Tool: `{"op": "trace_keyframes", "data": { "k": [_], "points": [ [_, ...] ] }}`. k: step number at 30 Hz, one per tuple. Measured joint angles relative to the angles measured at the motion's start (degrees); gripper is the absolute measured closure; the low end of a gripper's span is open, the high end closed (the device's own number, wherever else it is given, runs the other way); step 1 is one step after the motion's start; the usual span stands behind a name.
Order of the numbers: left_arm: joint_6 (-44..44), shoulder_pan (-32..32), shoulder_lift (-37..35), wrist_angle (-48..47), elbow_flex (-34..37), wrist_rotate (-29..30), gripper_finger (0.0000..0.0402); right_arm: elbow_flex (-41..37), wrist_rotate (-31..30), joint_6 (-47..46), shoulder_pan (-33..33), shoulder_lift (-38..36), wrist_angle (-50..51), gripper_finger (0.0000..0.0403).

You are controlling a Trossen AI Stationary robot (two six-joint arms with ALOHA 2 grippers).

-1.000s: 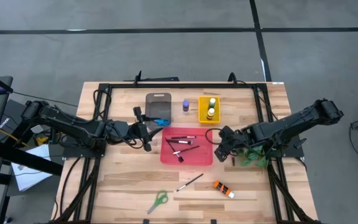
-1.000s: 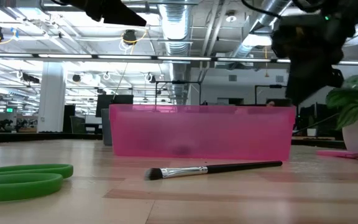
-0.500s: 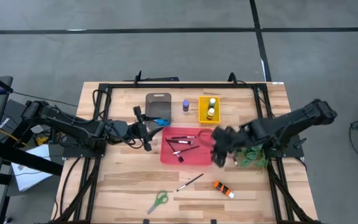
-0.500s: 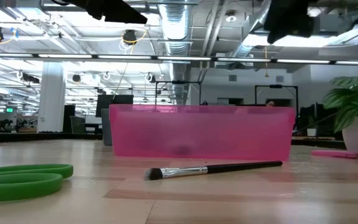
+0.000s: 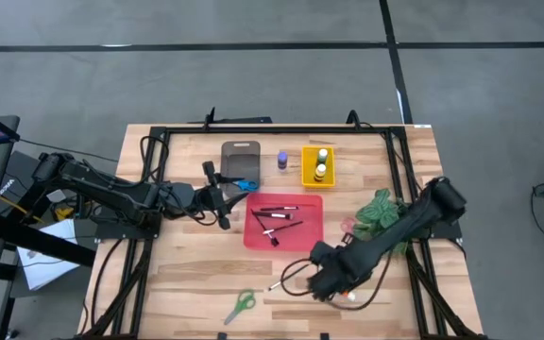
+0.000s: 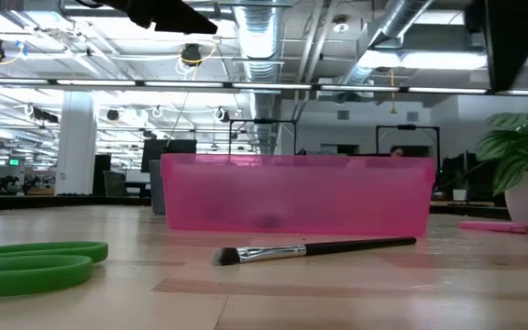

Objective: Pick & Place Paint Supplies
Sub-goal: Put the pink scissors into the black bin

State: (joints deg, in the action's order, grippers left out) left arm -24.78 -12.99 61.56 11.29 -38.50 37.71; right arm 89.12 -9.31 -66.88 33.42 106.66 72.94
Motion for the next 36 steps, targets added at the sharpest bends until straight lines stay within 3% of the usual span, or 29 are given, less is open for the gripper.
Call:
{"op": "trace_keyframes", "data": {
  "k": [7, 13, 17, 26, 36],
  "points": [
    [1.2, 0.0, 0.0, 0.1, 0.0, 0.0, 0.0215, 1.8, -2.8, -0.4, 0.7, 8.4, 9.3, 0.0284],
    [1.2, 0.0, 0.0, 0.1, 0.0, 0.0, 0.0215, 1.6, -4.1, -0.6, 0.8, 11.1, 17.3, 0.0294],
    [1.3, 0.0, 0.0, 0.1, 0.0, 0.0, 0.0215, 0.9, -6.3, -0.2, 1.0, 10.4, 16.7, 0.0296],
    [1.8, 0.0, 0.0, 0.4, 0.0, -0.1, 0.0215, -8.8, -4.0, -2.1, -0.5, 10.3, 12.6, 0.0296],
    [2.8, 0.0, 0.0, 0.4, 0.0, -0.1, 0.0215, -13.7, -6.6, 4.3, -4.2, 10.2, 8.9, 0.0296]
  ]
}}
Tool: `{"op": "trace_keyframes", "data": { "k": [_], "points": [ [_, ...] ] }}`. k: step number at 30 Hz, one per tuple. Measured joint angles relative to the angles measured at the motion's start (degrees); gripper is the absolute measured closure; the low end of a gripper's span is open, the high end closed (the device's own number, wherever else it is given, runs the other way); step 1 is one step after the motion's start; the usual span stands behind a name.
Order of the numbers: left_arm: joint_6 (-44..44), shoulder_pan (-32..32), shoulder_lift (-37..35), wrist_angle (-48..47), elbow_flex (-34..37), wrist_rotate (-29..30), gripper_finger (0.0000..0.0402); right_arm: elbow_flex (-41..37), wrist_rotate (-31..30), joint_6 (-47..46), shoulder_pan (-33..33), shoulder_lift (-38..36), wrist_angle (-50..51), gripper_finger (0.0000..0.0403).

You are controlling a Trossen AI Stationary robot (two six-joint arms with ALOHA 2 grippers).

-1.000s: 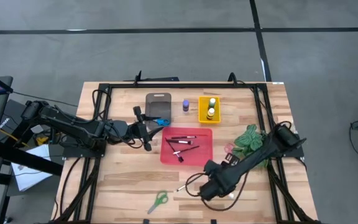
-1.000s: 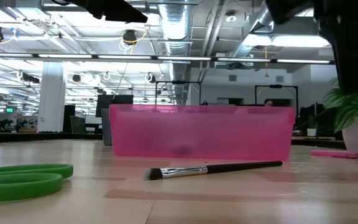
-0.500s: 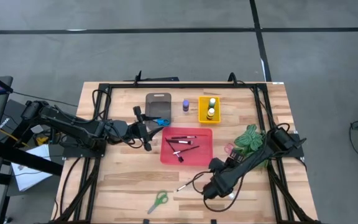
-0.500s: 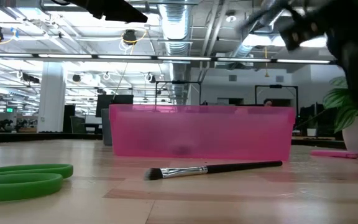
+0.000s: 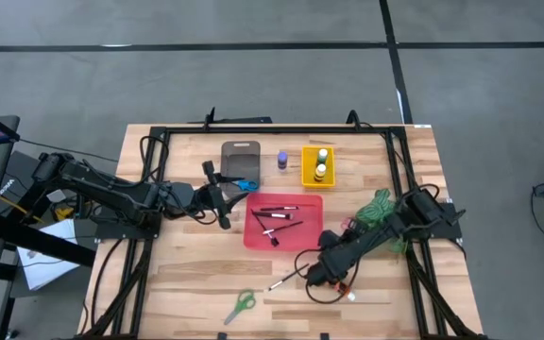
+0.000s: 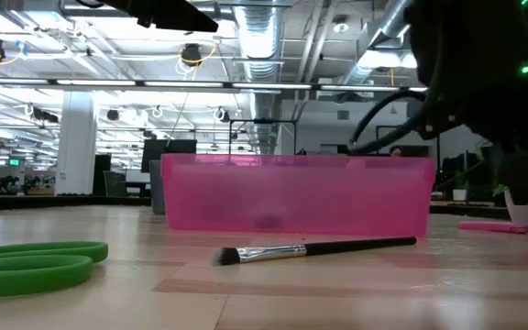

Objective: Pick & Place Paint Supplies
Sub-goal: Put the pink scissors into the black bin

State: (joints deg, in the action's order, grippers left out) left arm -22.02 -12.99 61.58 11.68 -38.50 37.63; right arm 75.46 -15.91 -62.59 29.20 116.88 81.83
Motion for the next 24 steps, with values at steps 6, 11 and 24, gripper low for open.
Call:
{"op": "trace_keyframes", "data": {
  "k": [6, 11, 24],
  "points": [
    [0.0, 0.0, 0.0, 0.0, 0.0, 0.0, 0.0215, -3.3, -0.7, 1.4, -0.8, 0.0, 0.0, 0.0296],
    [0.1, 0.0, 0.0, -0.1, 0.0, -2.2, 0.0215, -6.3, 2.0, -3.3, 0.3, -1.6, -1.6, 0.0296],
    [0.4, 0.0, 0.0, 0.3, 0.0, -4.5, 0.0215, -18.6, 4.7, -15.1, 3.1, -13.5, -13.8, 0.0296]
  ]
}}
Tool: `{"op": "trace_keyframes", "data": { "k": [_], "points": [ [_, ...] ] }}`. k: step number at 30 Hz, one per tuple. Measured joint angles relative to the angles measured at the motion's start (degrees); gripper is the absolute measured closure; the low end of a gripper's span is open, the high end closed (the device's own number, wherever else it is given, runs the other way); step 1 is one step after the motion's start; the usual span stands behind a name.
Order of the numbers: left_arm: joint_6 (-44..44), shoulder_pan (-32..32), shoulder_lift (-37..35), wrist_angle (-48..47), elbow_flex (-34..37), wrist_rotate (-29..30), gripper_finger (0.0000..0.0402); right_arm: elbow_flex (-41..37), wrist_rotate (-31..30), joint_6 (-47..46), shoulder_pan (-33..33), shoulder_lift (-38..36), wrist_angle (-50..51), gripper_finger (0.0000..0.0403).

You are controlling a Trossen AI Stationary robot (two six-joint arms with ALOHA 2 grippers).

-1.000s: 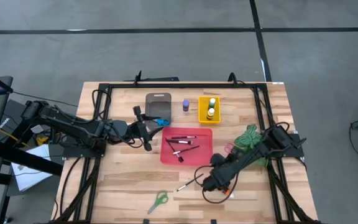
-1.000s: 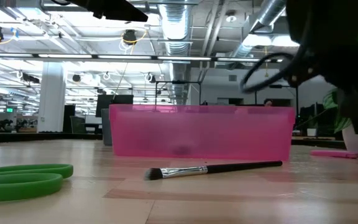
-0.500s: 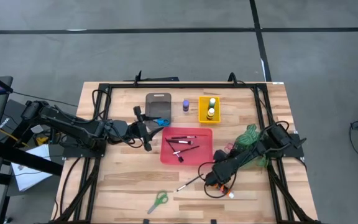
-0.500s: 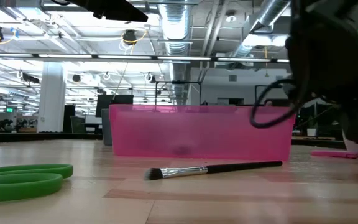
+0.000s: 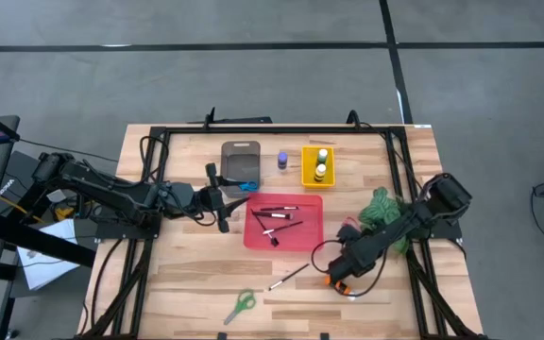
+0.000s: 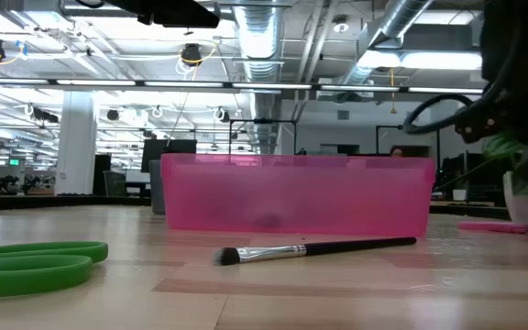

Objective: Pick & Place Paint Supplies
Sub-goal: Put the pink scissors into the black bin

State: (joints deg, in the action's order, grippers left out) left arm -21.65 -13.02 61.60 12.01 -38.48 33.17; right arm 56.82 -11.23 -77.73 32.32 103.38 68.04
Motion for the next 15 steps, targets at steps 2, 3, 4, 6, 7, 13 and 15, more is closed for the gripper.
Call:
{"op": "trace_keyframes", "data": {
  "k": [2, 3, 4, 6, 7, 13, 15],
  "points": [
    [0.0, 0.0, 0.0, 0.0, 0.0, 0.0, 0.0215, -2.0, 0.8, -0.9, 0.3, -1.1, -2.3, 0.0296],
    [0.0, 0.0, 0.0, 0.0, 0.0, 0.0, 0.0215, -3.0, 0.9, -1.3, 0.4, -1.5, -3.7, 0.0296],
    [0.1, 0.0, 0.0, 0.0, 0.0, 0.0, 0.0215, -3.8, 0.9, -1.6, 0.4, -1.8, -5.5, 0.0296],
    [0.1, 0.0, 0.0, 0.0, 0.0, 0.0, 0.0215, -5.1, 0.9, -1.8, 0.4, -2.8, -7.9, 0.0296],
    [0.1, 0.0, 0.0, 0.0, 0.0, 0.0, 0.0215, -5.4, 0.9, -1.8, 0.4, -3.2, -8.4, 0.0296],
    [0.1, 0.0, 0.0, 0.1, 0.0, 0.0, 0.0215, -5.6, 0.9, -2.9, 0.4, -5.5, -8.4, 0.0296],
    [0.1, 0.0, 0.0, 0.1, 0.0, 0.0, 0.0215, -5.6, 0.9, -2.9, 0.4, -6.2, -8.5, 0.0296]
  ]
}}
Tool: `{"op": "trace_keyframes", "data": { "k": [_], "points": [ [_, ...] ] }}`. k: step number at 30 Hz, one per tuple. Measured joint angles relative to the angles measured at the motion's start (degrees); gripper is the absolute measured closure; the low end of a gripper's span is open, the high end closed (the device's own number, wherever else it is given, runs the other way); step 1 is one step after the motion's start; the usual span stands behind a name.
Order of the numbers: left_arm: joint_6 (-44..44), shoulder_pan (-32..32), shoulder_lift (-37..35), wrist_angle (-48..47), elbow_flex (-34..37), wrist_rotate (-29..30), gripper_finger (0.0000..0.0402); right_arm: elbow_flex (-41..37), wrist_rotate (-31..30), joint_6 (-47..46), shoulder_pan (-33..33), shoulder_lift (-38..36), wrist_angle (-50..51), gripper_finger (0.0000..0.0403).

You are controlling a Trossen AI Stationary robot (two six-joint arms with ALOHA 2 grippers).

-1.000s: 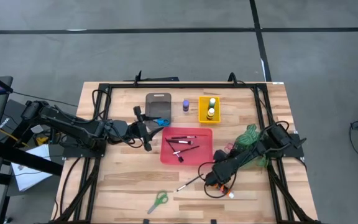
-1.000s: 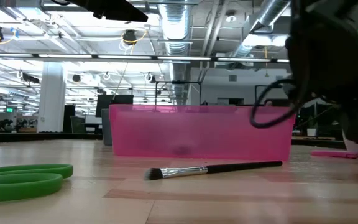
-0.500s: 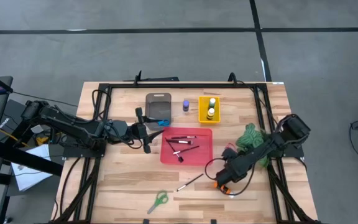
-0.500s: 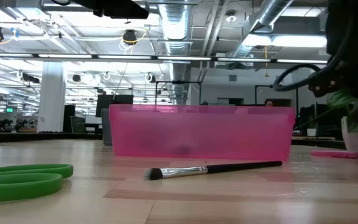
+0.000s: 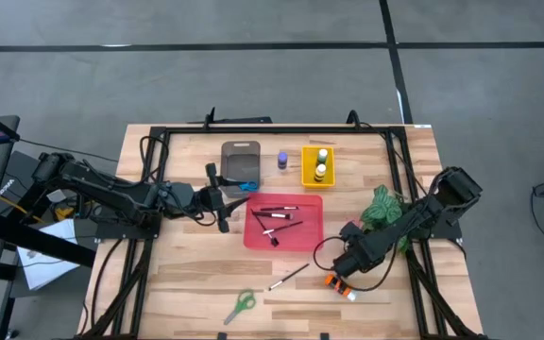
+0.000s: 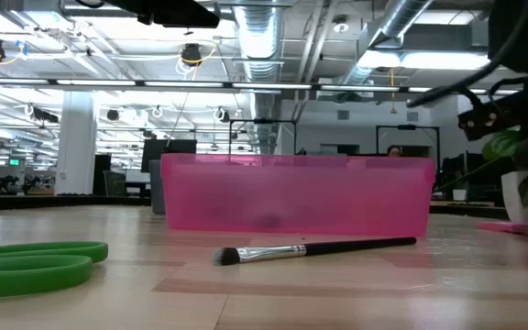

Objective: Pick & Place Paint Supplies
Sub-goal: Put the pink scissors into the black bin

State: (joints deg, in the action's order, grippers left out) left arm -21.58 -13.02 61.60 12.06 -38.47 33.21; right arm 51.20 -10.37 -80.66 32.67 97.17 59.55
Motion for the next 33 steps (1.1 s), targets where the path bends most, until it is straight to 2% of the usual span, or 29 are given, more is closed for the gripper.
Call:
{"op": "trace_keyframes", "data": {
  "k": [9, 33],
  "points": [
    [0.0, 0.0, 0.0, 0.0, 0.0, 0.0, 0.0215, 0.0, -4.6, 0.0, 0.0, -2.9, -4.8, 0.0296],
    [0.0, 0.0, 0.0, 0.0, 0.0, -0.5, 0.0215, 0.0, -5.5, 2.0, -2.3, -2.3, -7.0, 0.0296]
  ]
}}
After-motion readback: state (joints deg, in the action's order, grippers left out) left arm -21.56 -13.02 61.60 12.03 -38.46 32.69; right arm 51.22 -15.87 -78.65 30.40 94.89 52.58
